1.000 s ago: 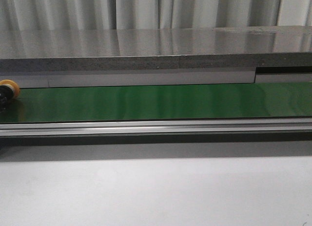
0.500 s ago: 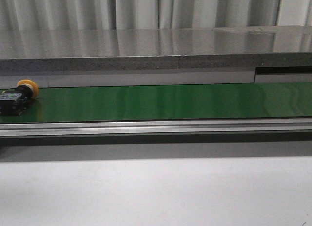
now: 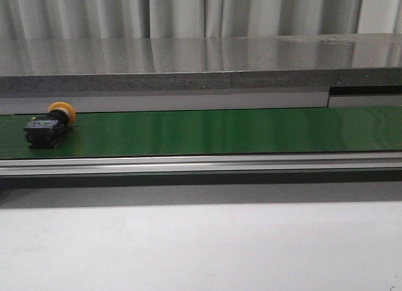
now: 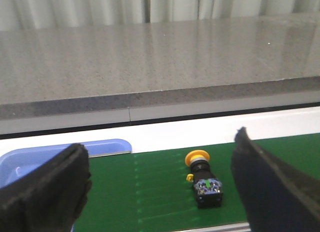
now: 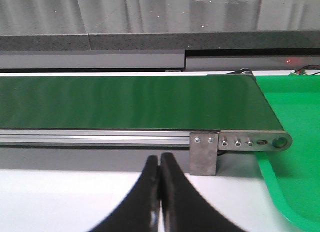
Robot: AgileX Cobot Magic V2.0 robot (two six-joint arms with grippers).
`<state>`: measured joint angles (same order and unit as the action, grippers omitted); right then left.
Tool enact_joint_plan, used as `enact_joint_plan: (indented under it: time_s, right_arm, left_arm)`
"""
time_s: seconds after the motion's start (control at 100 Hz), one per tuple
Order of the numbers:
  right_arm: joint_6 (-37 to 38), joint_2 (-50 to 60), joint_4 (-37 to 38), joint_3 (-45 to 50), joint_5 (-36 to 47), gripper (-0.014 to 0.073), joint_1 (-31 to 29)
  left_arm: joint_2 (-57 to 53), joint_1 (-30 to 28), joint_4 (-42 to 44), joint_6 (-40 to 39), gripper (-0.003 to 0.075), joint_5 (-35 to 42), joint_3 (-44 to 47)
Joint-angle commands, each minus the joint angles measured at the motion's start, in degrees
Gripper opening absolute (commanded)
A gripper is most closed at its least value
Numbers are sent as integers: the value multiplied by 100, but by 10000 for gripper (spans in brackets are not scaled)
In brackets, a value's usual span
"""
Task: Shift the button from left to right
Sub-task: 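Raise the left gripper while the belt carries the button toward the right arm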
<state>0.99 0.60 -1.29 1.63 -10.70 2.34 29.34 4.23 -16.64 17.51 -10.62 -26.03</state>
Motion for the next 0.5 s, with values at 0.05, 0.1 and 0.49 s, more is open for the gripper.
enact_joint_plan:
  time_s: [0.05,0.1,0.49]
  right_arm:
    - [-17,117,7,-93,433,-68,-45]
    - [-17,117,7,-93,433,-68,-45]
    - [-17,117,7,-93,433,-68,-45]
  left_arm:
    - [-505,68,-77,-12,568,567,271]
    - [-651,68,-77,-12,568,567,394]
    - [-835,68,-77,-12,408,542,588]
